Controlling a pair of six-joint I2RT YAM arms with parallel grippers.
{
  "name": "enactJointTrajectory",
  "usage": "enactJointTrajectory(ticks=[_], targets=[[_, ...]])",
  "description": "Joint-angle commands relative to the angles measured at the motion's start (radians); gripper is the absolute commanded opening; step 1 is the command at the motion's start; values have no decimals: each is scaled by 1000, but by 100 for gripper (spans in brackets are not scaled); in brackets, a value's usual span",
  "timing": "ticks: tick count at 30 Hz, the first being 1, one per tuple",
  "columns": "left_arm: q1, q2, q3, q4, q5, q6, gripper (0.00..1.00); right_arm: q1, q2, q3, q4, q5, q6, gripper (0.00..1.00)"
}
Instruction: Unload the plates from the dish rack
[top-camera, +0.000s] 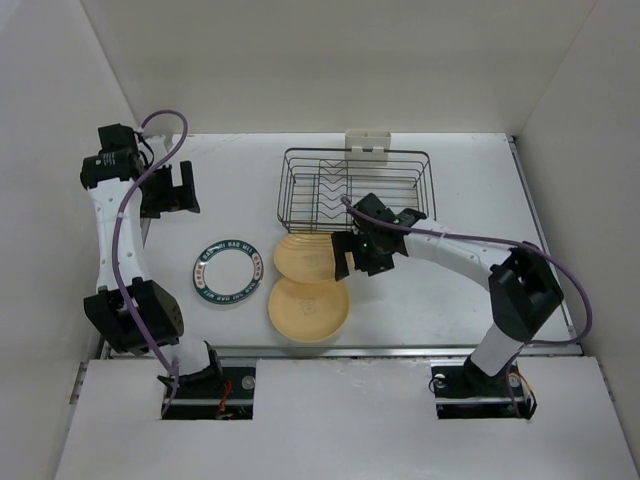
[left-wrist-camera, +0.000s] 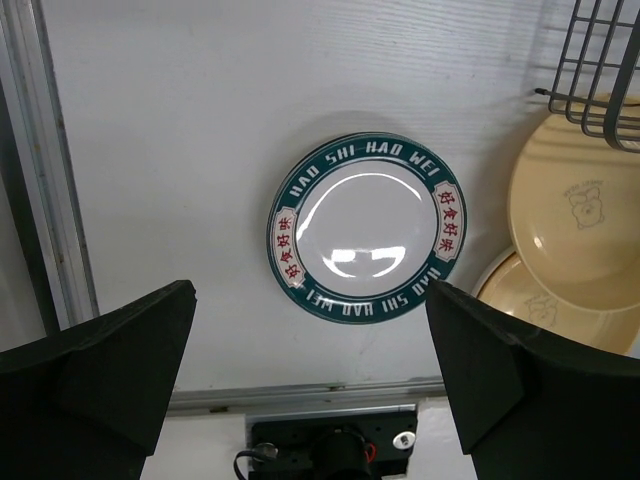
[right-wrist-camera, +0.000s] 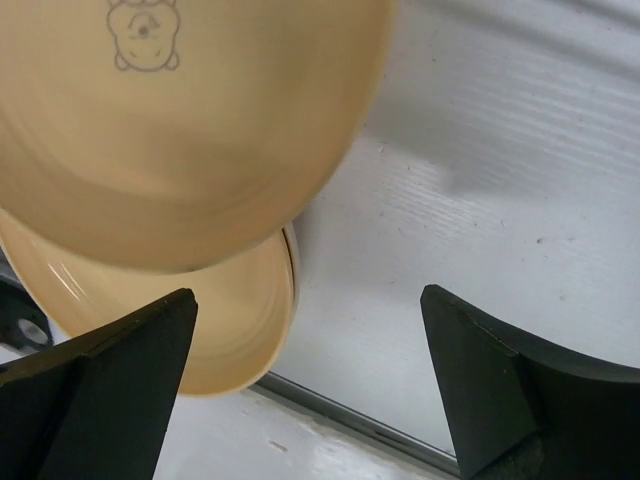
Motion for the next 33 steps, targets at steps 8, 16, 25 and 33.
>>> enactJointTrajectory(ticks=[8, 16, 25, 33], targets=[[3, -57, -47, -2, 16, 18, 100, -27, -9, -1, 312, 51, 254, 89], [3, -105, -102, -2, 5, 27, 100, -73, 81, 8, 328, 7, 277, 79], [3, -123, -111, -2, -17, 37, 100, -102, 81, -14, 323, 27, 266, 69], [3, -123, -111, 7, -17, 46, 100, -102, -41, 13, 196, 164, 206, 69]])
